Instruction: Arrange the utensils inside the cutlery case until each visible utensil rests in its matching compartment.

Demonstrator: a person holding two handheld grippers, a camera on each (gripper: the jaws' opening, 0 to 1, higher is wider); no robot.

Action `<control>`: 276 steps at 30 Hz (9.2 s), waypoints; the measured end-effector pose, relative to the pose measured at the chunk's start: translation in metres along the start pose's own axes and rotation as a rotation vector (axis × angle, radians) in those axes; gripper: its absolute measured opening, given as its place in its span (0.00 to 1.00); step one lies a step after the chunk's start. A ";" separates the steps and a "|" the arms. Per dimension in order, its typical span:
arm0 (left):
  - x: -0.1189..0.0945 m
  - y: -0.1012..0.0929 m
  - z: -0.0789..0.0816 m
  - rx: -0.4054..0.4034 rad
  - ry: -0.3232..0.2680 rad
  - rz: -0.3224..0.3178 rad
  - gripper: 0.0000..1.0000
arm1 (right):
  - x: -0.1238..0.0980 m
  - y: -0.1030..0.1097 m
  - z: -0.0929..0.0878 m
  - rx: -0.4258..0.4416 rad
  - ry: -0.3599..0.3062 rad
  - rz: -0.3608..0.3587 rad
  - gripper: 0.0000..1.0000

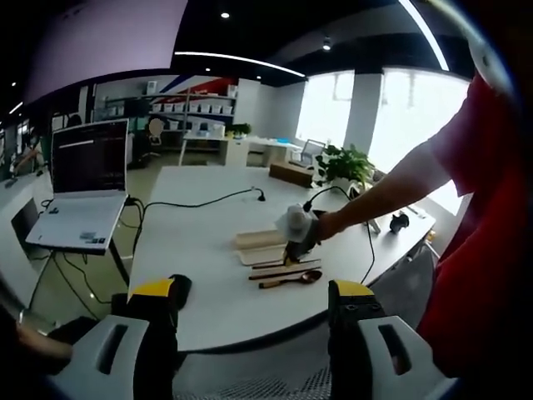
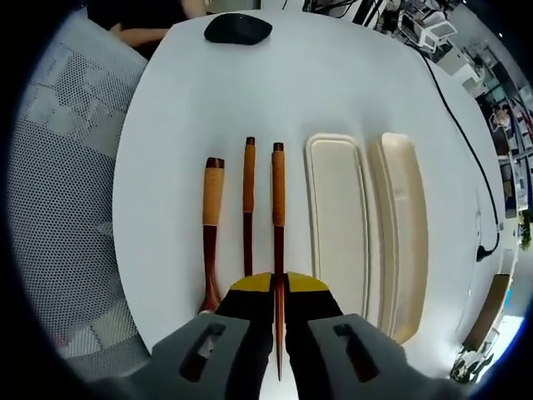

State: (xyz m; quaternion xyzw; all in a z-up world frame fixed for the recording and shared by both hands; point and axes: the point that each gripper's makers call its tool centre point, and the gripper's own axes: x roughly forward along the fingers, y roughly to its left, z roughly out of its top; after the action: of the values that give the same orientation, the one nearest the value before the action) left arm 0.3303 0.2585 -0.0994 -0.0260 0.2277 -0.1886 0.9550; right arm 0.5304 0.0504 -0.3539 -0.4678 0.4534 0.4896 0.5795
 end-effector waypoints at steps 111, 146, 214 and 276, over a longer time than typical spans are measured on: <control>0.002 -0.007 -0.006 0.007 -0.013 -0.063 0.75 | -0.061 0.008 0.005 -0.171 -0.073 -0.207 0.00; -0.003 -0.001 -0.020 -0.016 0.007 -0.046 0.74 | -0.052 0.003 0.002 -0.031 -0.218 -0.035 0.04; -0.015 0.021 -0.023 -0.065 0.026 0.058 0.73 | 0.010 -0.001 0.014 -0.099 -0.074 0.071 0.03; -0.004 0.001 -0.021 -0.020 0.005 -0.045 0.73 | -0.090 -0.058 0.011 -0.039 -0.132 -0.144 0.01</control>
State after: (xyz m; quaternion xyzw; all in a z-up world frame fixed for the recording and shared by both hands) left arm 0.3179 0.2613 -0.1161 -0.0400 0.2314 -0.2080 0.9495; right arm 0.5792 0.0437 -0.2582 -0.4771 0.3699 0.4849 0.6328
